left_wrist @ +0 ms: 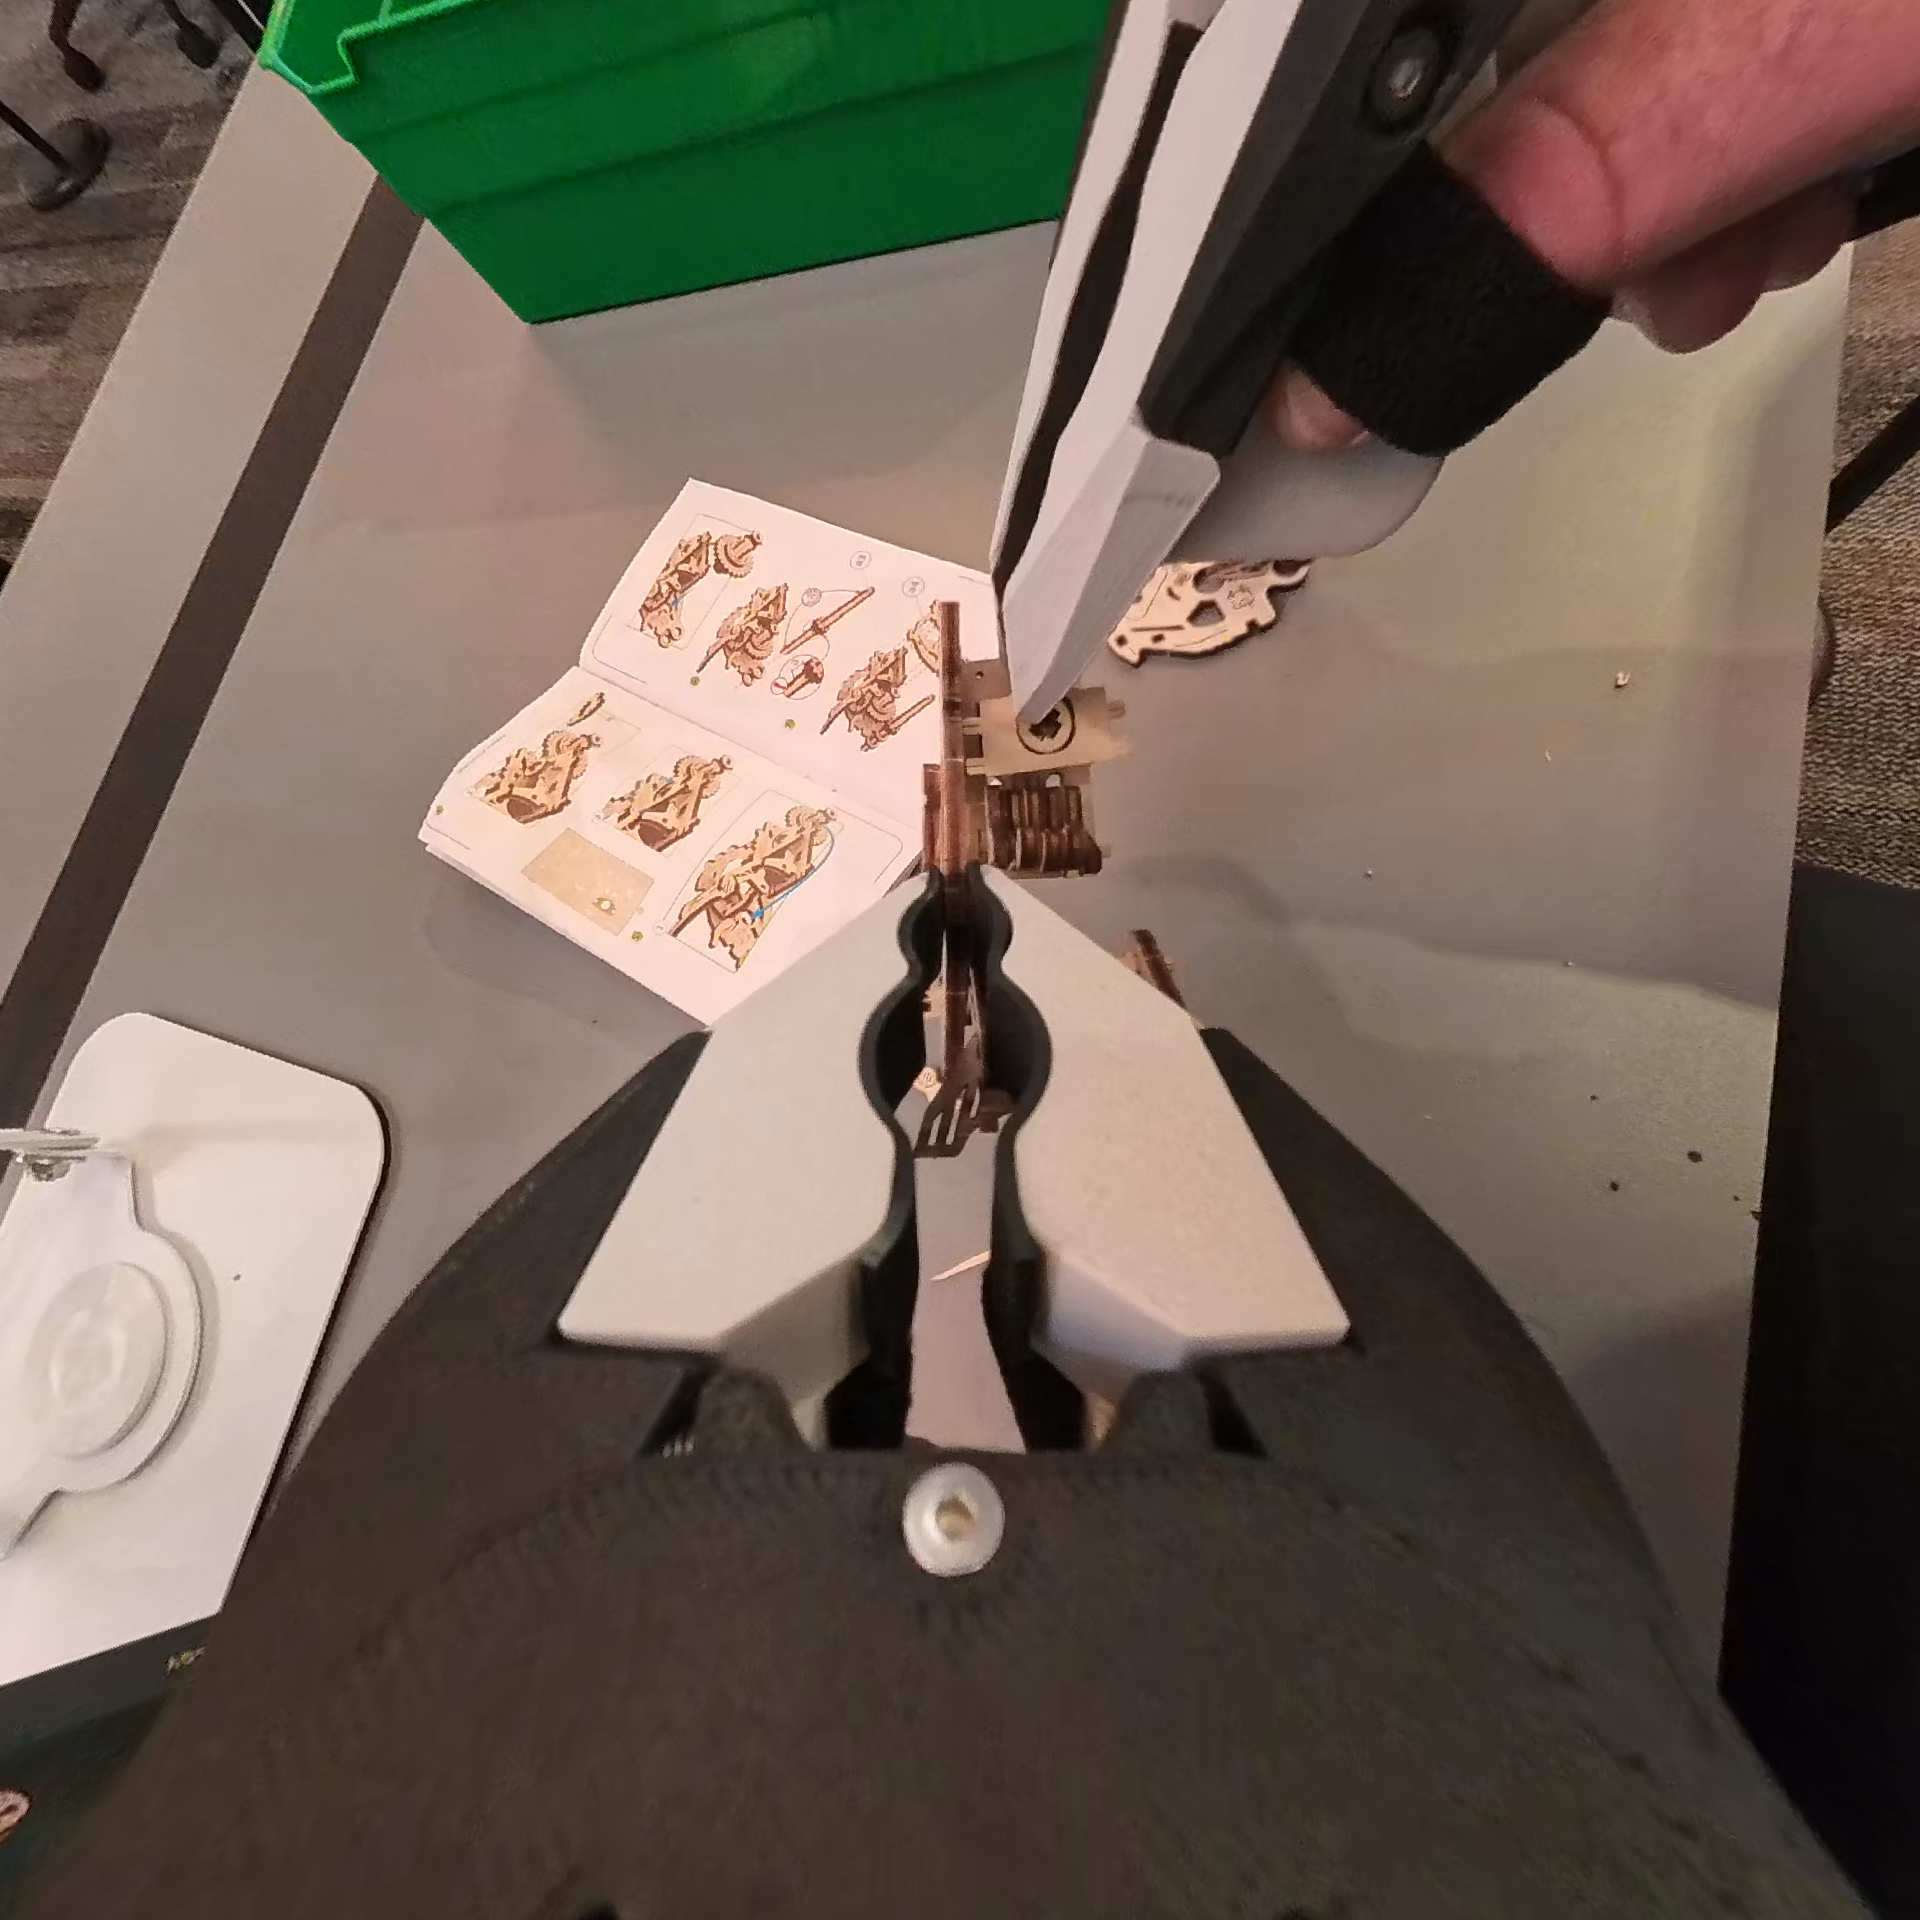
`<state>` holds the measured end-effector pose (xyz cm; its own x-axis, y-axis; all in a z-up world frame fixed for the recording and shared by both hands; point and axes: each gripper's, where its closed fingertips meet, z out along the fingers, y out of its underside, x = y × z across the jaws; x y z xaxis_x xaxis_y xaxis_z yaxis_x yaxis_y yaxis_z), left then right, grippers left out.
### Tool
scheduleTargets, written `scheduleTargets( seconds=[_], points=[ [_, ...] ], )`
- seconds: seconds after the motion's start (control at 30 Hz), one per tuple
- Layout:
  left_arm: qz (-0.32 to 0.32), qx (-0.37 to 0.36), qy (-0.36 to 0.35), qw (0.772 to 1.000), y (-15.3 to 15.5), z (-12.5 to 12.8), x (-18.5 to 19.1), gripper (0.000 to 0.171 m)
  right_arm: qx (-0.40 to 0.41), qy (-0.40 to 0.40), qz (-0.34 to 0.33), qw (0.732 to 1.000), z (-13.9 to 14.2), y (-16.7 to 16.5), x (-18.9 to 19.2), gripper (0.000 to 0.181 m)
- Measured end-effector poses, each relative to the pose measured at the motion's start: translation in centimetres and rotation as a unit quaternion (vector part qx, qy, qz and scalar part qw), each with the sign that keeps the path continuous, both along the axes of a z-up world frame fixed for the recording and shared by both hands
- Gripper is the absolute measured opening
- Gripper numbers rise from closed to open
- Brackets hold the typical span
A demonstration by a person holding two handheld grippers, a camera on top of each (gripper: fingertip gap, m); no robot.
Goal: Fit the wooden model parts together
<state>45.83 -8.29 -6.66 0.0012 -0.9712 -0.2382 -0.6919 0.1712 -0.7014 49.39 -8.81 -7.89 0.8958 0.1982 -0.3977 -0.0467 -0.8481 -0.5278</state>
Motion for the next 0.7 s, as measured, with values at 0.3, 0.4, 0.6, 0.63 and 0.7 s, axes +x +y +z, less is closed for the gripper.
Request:
scheduleTargets(
  seconds=[0.3, 0.4, 0.6, 0.63, 0.7],
  points=[
    [0.0, -0.008, -0.008, 1.0, 0.01, 0.28, -0.01, 0.0, 0.019, 0.012, -0.001, 1.0, 0.83, -0.03, 0.04, 0.012],
    [0.0, -0.008, -0.008, 1.0, -0.04, 0.32, -0.02, 0.0, 0.016, 0.0, 0.002, 1.0, 0.59, -0.05, 0.2, 0.011],
    [0.002, -0.011, -0.01, 1.0, -0.01, 0.32, -0.12, 0.0, 0.025, -0.017, 0.006, 1.0, 0.81, 0.03, 0.28, 0.015],
    [0.002, -0.011, -0.011, 1.0, 0.0, 0.35, -0.11, 0.0, 0.024, -0.021, 0.006, 0.999, 0.74, 0.03, 0.39, 0.015],
    [0.0, -0.015, -0.011, 1.0, -0.04, 0.39, -0.1, 0.0, 0.024, -0.023, 0.006, 0.999, 0.74, 0.06, 0.46, 0.016]
  ],
)
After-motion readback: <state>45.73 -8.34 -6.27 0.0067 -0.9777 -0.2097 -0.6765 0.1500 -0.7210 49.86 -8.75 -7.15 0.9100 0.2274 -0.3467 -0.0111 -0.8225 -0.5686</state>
